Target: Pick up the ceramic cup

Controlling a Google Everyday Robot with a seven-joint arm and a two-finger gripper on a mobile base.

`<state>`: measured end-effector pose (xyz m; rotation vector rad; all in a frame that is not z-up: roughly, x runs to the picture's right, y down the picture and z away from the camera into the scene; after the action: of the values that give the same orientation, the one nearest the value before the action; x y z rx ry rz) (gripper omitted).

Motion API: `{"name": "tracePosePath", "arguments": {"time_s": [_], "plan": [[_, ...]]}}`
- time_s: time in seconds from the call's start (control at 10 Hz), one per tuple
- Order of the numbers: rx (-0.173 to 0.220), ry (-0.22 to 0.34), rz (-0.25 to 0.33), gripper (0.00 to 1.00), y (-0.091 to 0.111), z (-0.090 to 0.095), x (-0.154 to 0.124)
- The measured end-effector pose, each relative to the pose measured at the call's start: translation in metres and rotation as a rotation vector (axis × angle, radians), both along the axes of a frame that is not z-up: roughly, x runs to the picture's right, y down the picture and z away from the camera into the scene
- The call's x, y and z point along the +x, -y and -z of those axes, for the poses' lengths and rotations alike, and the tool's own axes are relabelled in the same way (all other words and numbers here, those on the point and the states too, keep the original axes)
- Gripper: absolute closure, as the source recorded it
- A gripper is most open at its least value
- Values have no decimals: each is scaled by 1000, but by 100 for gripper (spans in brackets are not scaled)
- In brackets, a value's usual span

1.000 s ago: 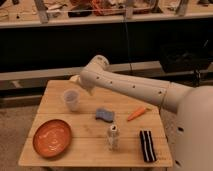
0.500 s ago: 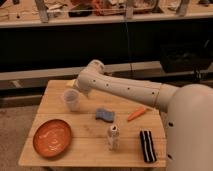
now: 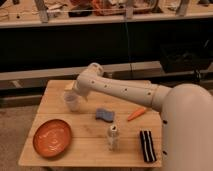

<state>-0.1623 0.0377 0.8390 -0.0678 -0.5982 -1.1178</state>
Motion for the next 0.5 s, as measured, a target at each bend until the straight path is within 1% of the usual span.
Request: {"name": "tracePosePath", "arguments": {"time_s": [0.2,0.5], "plan": [[-17,12,21,20,-7,-7,-2],[-27,20,43,20,-11,-11,-6]]}}
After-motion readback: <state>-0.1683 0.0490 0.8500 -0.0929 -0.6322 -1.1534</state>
